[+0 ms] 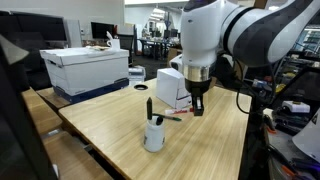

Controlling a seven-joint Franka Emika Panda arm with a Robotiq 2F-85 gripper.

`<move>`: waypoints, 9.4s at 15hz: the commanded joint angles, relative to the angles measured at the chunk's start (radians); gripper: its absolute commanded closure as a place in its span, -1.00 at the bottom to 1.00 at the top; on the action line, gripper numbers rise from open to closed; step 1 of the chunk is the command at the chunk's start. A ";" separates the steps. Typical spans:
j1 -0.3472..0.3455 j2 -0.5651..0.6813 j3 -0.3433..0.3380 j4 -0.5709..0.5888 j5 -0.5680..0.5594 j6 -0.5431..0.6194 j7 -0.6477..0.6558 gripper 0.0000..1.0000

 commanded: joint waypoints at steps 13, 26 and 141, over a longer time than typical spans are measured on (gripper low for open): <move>-0.182 -0.194 0.291 0.058 0.116 -0.318 -0.298 0.80; -0.164 -0.091 0.370 0.159 0.113 -0.345 -0.324 0.80; -0.041 0.398 0.307 0.759 0.016 -0.848 -0.340 0.80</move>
